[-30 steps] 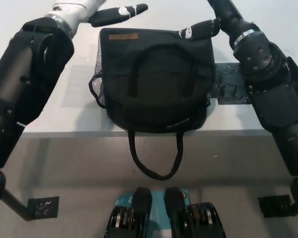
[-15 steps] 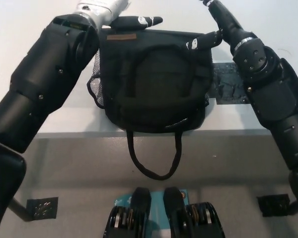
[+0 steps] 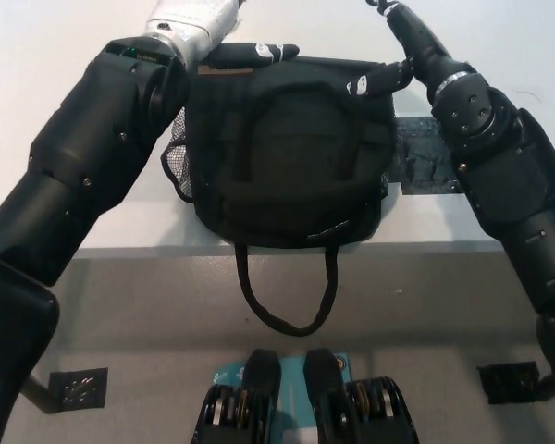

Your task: A soft travel bag is kept infront of the robot in the middle of the desk and the robot uses both its hands to press it to reduce its size

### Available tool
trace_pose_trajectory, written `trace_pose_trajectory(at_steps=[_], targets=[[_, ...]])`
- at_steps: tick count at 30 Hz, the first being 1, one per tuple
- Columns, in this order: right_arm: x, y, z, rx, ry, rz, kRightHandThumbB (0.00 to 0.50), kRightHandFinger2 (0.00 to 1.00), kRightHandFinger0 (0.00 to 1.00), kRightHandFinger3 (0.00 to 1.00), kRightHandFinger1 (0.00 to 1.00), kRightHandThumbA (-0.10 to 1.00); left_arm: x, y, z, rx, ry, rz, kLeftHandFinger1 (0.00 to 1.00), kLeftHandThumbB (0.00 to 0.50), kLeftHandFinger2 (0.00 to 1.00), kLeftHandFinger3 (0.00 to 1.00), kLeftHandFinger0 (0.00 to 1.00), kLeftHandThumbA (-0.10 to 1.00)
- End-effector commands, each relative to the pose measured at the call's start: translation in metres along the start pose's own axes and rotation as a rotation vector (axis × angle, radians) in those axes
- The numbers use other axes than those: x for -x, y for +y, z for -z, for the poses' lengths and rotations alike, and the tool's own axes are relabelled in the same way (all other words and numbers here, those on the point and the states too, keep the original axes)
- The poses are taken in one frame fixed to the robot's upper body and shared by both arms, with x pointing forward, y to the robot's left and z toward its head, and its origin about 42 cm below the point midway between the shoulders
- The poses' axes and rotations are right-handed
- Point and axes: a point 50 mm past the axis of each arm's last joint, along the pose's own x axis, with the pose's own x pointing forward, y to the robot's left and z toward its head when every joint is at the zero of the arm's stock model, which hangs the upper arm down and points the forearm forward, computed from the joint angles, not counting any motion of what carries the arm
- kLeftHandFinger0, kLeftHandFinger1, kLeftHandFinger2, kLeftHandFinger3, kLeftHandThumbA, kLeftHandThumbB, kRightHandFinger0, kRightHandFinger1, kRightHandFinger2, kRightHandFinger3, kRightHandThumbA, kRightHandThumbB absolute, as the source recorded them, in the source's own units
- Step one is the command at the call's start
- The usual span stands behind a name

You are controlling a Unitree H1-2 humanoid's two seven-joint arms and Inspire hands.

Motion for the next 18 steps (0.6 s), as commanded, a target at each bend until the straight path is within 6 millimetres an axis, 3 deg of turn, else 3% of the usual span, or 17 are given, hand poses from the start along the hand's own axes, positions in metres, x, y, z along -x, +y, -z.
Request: trace_pose_trajectory(at_steps=[1,11,18], targets=[[-0.012,-0.024,-0.055,0.041,-0.148,0.054,0.207,1.00,1.00,1.00,1.00,1.00,-0.006,0.033,-0.005,-0.016,0.000,-0.091,1.00,0.000,1.00,1.00,1.00,1.00],[-0.020,-0.029,-0.077,0.041,-0.176,0.044,0.218,1.00,1.00,1.00,1.00,1.00,-0.008,0.026,0.005,-0.012,0.036,-0.062,1.00,0.000,1.00,1.00,1.00,1.00],[-0.025,-0.015,-0.081,0.066,-0.142,0.018,0.171,1.00,1.00,1.00,1.00,1.00,-0.010,0.017,0.006,-0.038,0.057,-0.015,1.00,0.005,1.00,1.00,1.00,1.00]])
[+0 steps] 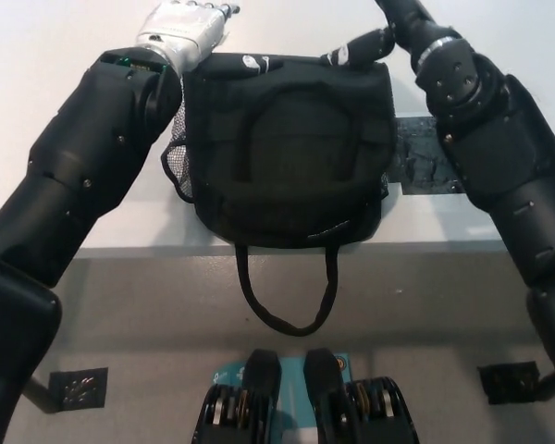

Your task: A soft travel bag is kept infront of the robot in the middle of the desk and the robot uses both its hands to press it to reduce its size

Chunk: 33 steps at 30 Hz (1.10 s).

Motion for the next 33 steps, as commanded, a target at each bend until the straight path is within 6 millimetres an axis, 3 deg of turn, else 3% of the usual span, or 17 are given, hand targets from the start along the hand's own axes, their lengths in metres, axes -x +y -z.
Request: trace_pose_trajectory(at_steps=[1,8,9,11,13,16,18,19,20,21,22,23,24,33], targets=[[-0.012,-0.007,-0.038,0.042,-0.078,0.014,0.183,1.00,1.00,1.00,1.00,1.00,-0.005,0.032,-0.009,-0.045,0.015,-0.067,1.00,0.006,1.00,1.00,1.00,1.00],[-0.015,0.035,-0.022,-0.030,-0.018,-0.041,0.293,1.00,1.00,1.00,1.00,1.00,-0.010,0.001,-0.020,-0.022,0.004,-0.031,1.00,0.014,1.00,1.00,1.00,1.00],[-0.015,0.039,-0.020,-0.019,-0.015,-0.044,0.295,1.00,1.00,1.00,1.00,1.00,-0.010,-0.002,-0.021,-0.029,0.002,-0.021,1.00,0.018,1.00,1.00,1.00,1.00],[-0.013,0.052,-0.010,-0.047,0.009,-0.052,0.243,1.00,1.00,1.00,1.00,1.00,-0.011,-0.010,-0.025,-0.037,0.007,-0.003,1.00,0.029,1.00,1.00,1.00,1.00],[-0.011,0.061,-0.002,-0.061,0.032,-0.066,0.248,1.00,1.00,1.00,1.00,1.00,-0.011,-0.015,-0.026,-0.028,0.008,0.011,1.00,0.039,1.00,1.00,1.00,1.00],[-0.002,0.078,0.025,-0.144,0.123,-0.077,0.309,1.00,1.00,1.00,1.00,1.00,-0.012,-0.036,-0.032,-0.059,0.002,0.043,1.00,0.025,1.00,1.00,1.00,1.00],[0.003,0.085,0.039,-0.169,0.157,-0.087,0.305,1.00,1.00,1.00,1.00,1.00,-0.009,-0.050,-0.032,-0.059,0.000,0.060,1.00,0.011,1.00,1.00,1.00,1.00],[0.007,0.090,0.048,-0.182,0.167,-0.092,0.305,1.00,1.00,1.00,1.00,1.00,-0.008,-0.059,-0.033,-0.055,0.000,0.069,1.00,0.002,1.00,1.00,1.00,1.00],[0.014,0.097,0.062,-0.195,0.191,-0.099,0.259,1.00,1.00,1.00,1.00,1.00,-0.004,-0.076,-0.034,-0.052,-0.005,0.080,1.00,0.000,1.00,1.00,1.00,1.00],[0.015,0.097,0.064,-0.199,0.194,-0.096,0.256,1.00,1.00,1.00,1.00,1.00,-0.004,-0.078,-0.033,-0.054,-0.008,0.080,1.00,0.000,1.00,1.00,1.00,1.00],[0.019,0.100,0.071,-0.214,0.203,-0.097,0.180,1.00,1.00,1.00,1.00,1.00,-0.002,-0.086,-0.034,-0.053,-0.013,0.087,1.00,0.008,1.00,1.00,1.00,1.00],[0.021,0.102,0.075,-0.223,0.211,-0.097,0.213,1.00,1.00,1.00,1.00,1.00,0.000,-0.092,-0.034,-0.044,-0.017,0.093,1.00,0.002,1.00,1.00,1.00,1.00],[0.030,0.110,0.090,-0.264,0.245,-0.091,0.238,1.00,1.00,1.00,1.00,1.00,0.005,-0.114,-0.036,-0.021,-0.017,0.130,1.00,0.000,1.00,1.00,1.00,1.00],[0.071,0.141,0.146,-0.360,0.313,-0.076,0.246,1.00,1.00,1.00,1.00,1.00,0.050,-0.234,-0.051,0.135,-0.005,0.250,1.00,0.014,1.00,1.00,1.00,1.00]])
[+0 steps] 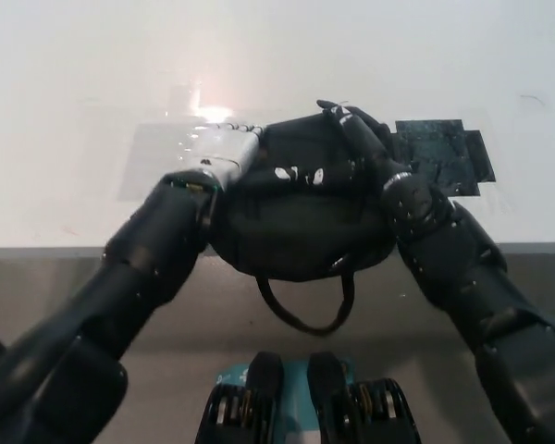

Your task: A soft travel bag is kept infront of the robot in the middle of the desk and the robot uses both its hands to press it to reduce its size

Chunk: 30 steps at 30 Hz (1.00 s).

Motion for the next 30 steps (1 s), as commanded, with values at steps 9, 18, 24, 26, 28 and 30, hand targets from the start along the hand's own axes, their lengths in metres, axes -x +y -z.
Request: trace_pose_trajectory(at_steps=[9,18,24,26,28,30], targets=[[0.026,0.018,0.068,-0.076,0.112,0.055,0.220,1.00,1.00,1.00,1.00,1.00,0.054,-0.150,-0.009,0.232,0.034,0.106,1.00,0.015,1.00,1.00,1.00,1.00],[0.027,0.020,0.069,-0.063,0.106,0.064,0.241,1.00,1.00,1.00,1.00,1.00,0.052,-0.144,0.001,0.191,0.037,0.100,1.00,0.028,1.00,1.00,1.00,1.00],[0.019,0.010,0.049,-0.074,0.039,0.091,0.210,1.00,1.00,1.00,1.00,1.00,0.037,-0.113,0.008,0.176,0.017,0.043,1.00,0.053,1.00,1.00,1.00,1.00],[0.016,0.008,0.042,-0.090,0.022,0.096,0.226,1.00,1.00,1.00,1.00,1.00,0.032,-0.100,0.011,0.183,0.008,0.023,1.00,0.054,1.00,1.00,1.00,1.00],[0.011,0.003,0.029,-0.093,0.002,0.101,0.218,1.00,1.00,1.00,1.00,1.00,0.025,-0.079,0.013,0.165,-0.020,-0.041,1.00,0.047,1.00,1.00,1.00,1.00],[0.008,-0.001,0.020,-0.094,-0.024,0.105,0.213,1.00,1.00,1.00,1.00,1.00,0.019,-0.061,0.015,0.156,-0.036,-0.074,1.00,0.048,1.00,1.00,1.00,1.00]])
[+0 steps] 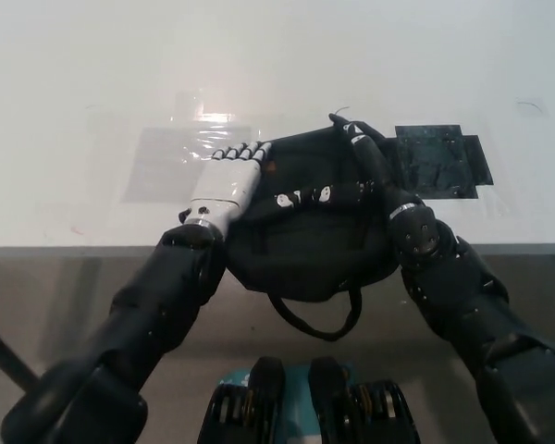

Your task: A soft travel bag is kept infront of the robot in the middle of the desk and the robot uses both its hands to press it to reduce its size

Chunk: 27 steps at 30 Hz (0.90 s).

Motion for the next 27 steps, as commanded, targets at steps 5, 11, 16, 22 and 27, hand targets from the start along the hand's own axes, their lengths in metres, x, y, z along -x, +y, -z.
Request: trace_pose_trajectory(at_steps=[5,11,16,22,27], targets=[[-0.019,-0.027,-0.041,-0.011,-0.042,0.059,0.191,1.00,1.00,1.00,1.00,1.00,-0.024,0.052,0.006,0.004,-0.020,0.019,1.00,0.037,1.00,1.00,1.00,1.00],[-0.037,-0.060,-0.119,-0.011,-0.245,0.135,0.181,1.00,1.00,1.00,1.00,1.00,-0.050,0.153,0.000,0.027,-0.070,-0.159,1.00,0.051,1.00,1.00,1.00,1.00],[-0.037,-0.081,-0.174,-0.005,-0.370,0.157,0.229,1.00,1.00,1.00,1.00,1.00,-0.051,0.213,-0.003,0.077,-0.105,-0.277,1.00,0.079,1.00,1.00,1.00,1.00],[-0.025,-0.107,-0.245,-0.050,-0.524,0.189,0.201,1.00,1.00,1.00,1.00,1.00,-0.037,0.277,0.005,0.124,-0.141,-0.431,1.00,0.139,1.00,1.00,1.00,1.00],[-0.003,-0.121,-0.258,-0.046,-0.592,0.208,0.217,1.00,1.00,1.00,1.00,1.00,-0.021,0.292,0.006,0.169,-0.178,-0.463,1.00,0.145,1.00,1.00,1.00,1.00]])
